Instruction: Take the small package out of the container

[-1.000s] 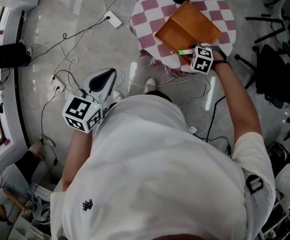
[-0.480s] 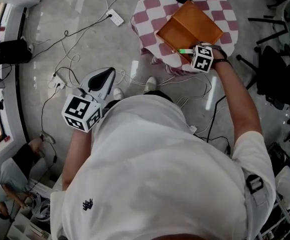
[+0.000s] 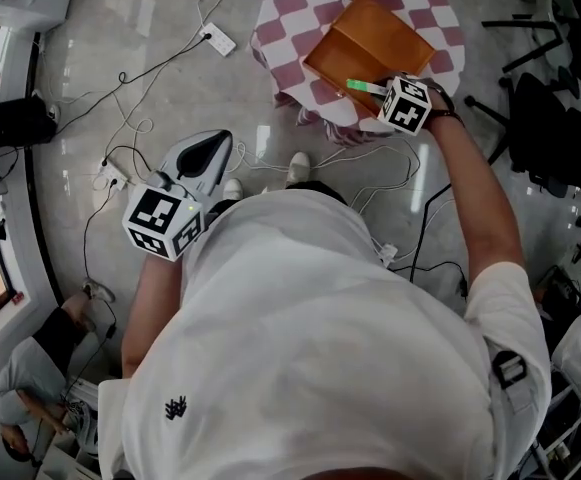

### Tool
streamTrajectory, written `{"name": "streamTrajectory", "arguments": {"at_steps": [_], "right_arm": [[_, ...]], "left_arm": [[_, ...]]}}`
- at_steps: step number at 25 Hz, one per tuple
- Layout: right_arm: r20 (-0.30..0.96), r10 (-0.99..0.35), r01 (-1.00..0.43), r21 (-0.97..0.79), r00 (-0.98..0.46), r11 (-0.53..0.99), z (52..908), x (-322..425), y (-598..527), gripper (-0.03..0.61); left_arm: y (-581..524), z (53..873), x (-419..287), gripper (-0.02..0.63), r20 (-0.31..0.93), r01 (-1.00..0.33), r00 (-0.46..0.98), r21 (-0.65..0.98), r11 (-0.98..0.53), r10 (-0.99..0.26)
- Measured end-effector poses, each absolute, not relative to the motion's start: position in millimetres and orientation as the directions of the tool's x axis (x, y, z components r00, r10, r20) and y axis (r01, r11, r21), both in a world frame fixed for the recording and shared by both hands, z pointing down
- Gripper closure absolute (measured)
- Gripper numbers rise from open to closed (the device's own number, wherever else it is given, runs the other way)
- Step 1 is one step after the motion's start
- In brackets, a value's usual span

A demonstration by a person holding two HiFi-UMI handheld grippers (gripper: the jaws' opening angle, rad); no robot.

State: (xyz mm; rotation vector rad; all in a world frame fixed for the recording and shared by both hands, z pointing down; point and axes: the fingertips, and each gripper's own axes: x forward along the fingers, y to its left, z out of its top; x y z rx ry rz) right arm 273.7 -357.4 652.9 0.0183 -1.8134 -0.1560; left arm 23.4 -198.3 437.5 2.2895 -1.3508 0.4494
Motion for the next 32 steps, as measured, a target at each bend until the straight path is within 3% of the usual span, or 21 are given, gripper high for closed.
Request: {"name": "streamTrajectory", "arguments": {"at_steps": [15, 32], "right_arm": [[0.922, -0.254, -0.225, 0.192, -0.292, 0.955, 571.6, 259.6, -308.0, 0.486], [0.875, -0.362, -0.458, 0.192, -0.320, 0.868, 509.2, 168.7, -161.0, 0.486]], "left_arm": [[-164.8, 425.9, -19.8, 0.558, 0.429, -0.815, 0.574, 0.217, -0.537, -0.698], [-91.9, 440.8, -93.7, 0.558, 0.411, -0.721, 0.681, 0.227, -0.655, -0.607]]}}
